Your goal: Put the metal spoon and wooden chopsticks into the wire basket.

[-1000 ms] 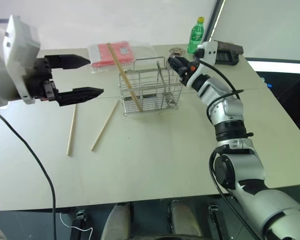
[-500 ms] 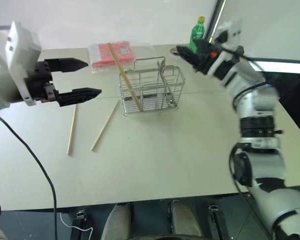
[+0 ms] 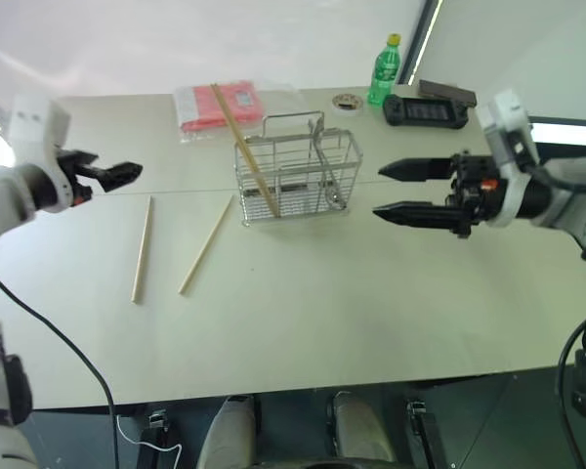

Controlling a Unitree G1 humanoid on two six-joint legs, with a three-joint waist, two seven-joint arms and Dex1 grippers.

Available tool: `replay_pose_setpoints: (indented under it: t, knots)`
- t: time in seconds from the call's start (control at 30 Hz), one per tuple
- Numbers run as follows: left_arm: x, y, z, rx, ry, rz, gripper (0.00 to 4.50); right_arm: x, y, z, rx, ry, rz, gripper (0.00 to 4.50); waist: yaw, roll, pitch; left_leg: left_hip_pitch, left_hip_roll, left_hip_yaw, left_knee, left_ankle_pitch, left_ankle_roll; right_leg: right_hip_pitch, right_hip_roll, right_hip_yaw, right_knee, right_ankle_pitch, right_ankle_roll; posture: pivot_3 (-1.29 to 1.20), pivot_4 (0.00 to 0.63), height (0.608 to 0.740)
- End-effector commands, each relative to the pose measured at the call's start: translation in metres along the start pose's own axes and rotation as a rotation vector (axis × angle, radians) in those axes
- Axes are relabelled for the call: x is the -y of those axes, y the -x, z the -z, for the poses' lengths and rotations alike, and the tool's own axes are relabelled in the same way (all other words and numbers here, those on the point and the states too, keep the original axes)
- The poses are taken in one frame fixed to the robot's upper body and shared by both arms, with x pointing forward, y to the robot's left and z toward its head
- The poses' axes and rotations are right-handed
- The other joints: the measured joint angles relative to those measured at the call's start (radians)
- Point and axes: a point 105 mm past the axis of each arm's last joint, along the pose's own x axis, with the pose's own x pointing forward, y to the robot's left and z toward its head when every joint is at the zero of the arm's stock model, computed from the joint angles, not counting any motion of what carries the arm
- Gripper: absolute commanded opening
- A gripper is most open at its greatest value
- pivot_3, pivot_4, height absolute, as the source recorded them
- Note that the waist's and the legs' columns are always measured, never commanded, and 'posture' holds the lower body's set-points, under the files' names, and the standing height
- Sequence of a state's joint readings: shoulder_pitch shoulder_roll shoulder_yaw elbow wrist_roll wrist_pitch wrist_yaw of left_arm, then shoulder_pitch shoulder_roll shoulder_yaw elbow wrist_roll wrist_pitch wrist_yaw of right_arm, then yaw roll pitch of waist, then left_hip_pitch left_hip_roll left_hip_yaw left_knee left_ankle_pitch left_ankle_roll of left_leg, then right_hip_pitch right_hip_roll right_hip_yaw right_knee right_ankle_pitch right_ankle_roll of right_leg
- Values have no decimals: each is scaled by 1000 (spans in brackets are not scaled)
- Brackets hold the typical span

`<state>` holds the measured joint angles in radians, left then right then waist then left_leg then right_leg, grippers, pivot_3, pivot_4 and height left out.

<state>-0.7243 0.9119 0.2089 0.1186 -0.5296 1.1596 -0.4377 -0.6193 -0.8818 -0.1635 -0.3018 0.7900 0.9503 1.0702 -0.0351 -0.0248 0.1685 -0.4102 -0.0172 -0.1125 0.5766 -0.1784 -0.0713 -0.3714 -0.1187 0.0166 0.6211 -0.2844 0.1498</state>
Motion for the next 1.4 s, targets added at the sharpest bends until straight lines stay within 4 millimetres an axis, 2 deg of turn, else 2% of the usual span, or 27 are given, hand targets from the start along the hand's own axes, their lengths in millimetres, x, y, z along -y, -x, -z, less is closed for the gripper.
replay_pose_setpoints:
  t: [0.03, 0.3, 0.6, 0.83, 1.0, 1.1, 1.33, 1.4]
  knots:
    - [-7, -10, 3, -85, 48, -83, 4500, -14, 1, -10, 39, 35, -15, 3824, 3, 0, 0, 0, 0, 0, 0, 0, 0, 0, 0, 0, 0, 0, 0, 0, 150, 721]
    - [-6, -51, 22, -234, 138, -148, 4500, -19, -1, -5, 51, 2, 20, 3824, 21, -2, 0, 0, 0, 0, 0, 0, 0, 0, 0, 0, 0, 0, 0, 0, 150, 721]
    - [10, -87, 38, -288, 213, -121, 4500, -33, 2, -9, 70, -22, -3, 3824, 23, -7, 1, -1, 0, 0, 1, 0, 0, 0, 0, 0, -1, 0, 0, 0, 150, 721]
    - [6, -93, 54, -331, 263, -161, 4500, -50, 8, -3, 31, -38, -61, 3824, 22, -7, 1, -1, 0, 0, 0, 0, 0, 0, 0, -1, -1, 0, 1, 0, 150, 721]
    - [3, -93, 60, -343, 303, -178, 4500, -49, 8, -4, 37, -41, -50, 3824, 20, -7, 1, 0, 0, 0, 1, 0, 0, 1, 0, -1, -1, 0, 1, 0, 150, 721]
    - [3, -93, 63, -349, 318, -182, 3639, -47, 8, -4, 42, -43, -37, 3890, 21, -7, 1, 0, 0, 0, 1, 0, 0, 1, 0, -1, -1, 0, 1, 0, 150, 721]
    - [2, -91, 64, -374, 307, -193, 205, -43, 6, -4, 54, -45, -23, 3890, 26, -7, 1, 0, 0, 0, 1, 0, 0, 2, 0, -1, -1, 0, 1, 0, 150, 721]
    - [-1, -89, 63, -378, 289, -202, 96, -42, 6, -5, 60, -46, -23, 3890, 26, -7, 1, 0, -1, 0, 1, 0, 0, 2, -1, -1, -2, 0, 1, 0, 150, 721]
